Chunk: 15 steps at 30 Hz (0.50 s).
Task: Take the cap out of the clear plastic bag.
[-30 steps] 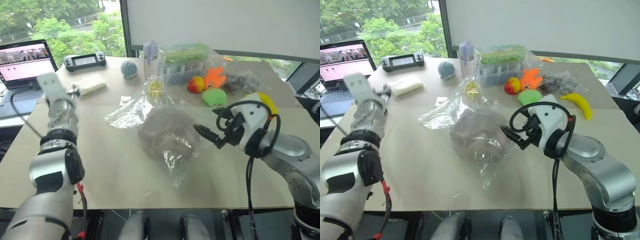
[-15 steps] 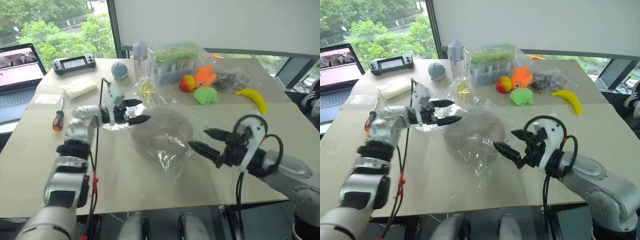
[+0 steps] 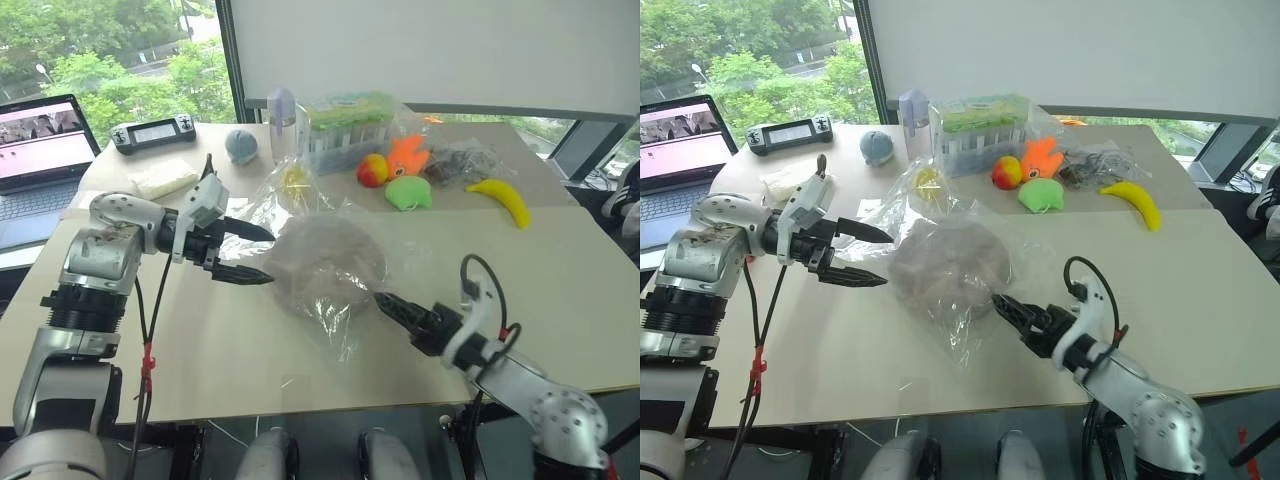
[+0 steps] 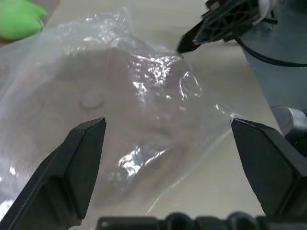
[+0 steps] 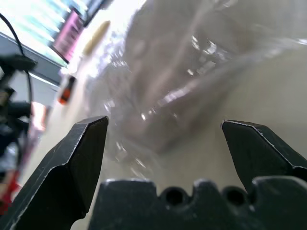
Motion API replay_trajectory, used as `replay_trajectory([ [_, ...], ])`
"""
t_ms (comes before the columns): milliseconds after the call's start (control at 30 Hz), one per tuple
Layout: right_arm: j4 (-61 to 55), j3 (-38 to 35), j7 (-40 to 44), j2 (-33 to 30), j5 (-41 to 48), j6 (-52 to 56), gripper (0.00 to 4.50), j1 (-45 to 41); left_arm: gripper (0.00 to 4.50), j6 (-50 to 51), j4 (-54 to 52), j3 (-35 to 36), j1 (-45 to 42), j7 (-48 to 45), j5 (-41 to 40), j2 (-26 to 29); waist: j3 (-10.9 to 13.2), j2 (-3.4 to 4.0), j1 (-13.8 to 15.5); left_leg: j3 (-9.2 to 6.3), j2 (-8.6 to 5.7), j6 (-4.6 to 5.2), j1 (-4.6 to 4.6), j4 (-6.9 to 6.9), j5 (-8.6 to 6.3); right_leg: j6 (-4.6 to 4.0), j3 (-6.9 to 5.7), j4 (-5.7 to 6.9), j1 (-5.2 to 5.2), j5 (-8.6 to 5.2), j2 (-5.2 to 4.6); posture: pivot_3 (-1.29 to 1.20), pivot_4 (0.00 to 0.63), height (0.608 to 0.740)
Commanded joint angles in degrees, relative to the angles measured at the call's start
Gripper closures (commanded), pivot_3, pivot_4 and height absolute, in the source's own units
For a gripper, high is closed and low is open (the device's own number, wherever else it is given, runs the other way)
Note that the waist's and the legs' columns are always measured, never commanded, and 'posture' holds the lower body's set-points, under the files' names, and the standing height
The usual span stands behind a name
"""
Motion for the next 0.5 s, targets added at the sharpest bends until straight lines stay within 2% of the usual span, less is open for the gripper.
replay_trajectory([
  [33, 7.04, -1.84, 1.06, 0.37, 1.42, -2.24, 0.00, -2.58, 0.06, 1.47, -2.40, 2.14, 0.71, 1.39, -1.84, 0.62, 0.00, 0.01, -0.04, 0.00, -0.01, 0.00, -0.01, -0.01, 0.00, 0.00, 0.01, 0.06, -0.03, 0.00, 0.00, 0.00, 0.150, 0.740],
  [200, 15.65, -0.73, 1.62, 0.35, -0.95, -2.19, 0.00, -7.18, 0.06, 1.52, -3.34, 2.40, 1.84, 3.37, -1.61, 1.66, 0.02, 0.03, -0.06, 0.02, -0.06, 0.00, -0.08, -0.02, 0.00, 0.01, -0.02, 0.40, -0.11, 0.00, -0.02, 0.00, 0.150, 0.740],
  [367, 17.00, 4.14, 4.89, -1.52, -5.83, 0.54, 0.00, -8.25, 0.06, 2.68, -4.02, 4.21, 2.72, 5.21, -2.44, 3.00, 0.02, 0.04, -0.21, 0.01, -0.05, -0.02, -0.04, -0.02, 0.01, 0.00, -0.03, 0.47, -0.08, -0.02, -0.02, 0.00, 0.150, 0.740],
  [500, 17.99, 7.95, 8.04, 0.22, -7.19, 1.98, 0.00, -10.49, 0.06, 3.19, -5.19, 4.84, 3.96, 6.05, -2.80, 3.24, 0.02, 0.04, -0.43, 0.01, -0.03, -0.03, 0.01, -0.03, 0.01, -0.03, -0.02, 0.50, -0.08, -0.03, 0.00, 0.00, 0.150, 0.740],
])
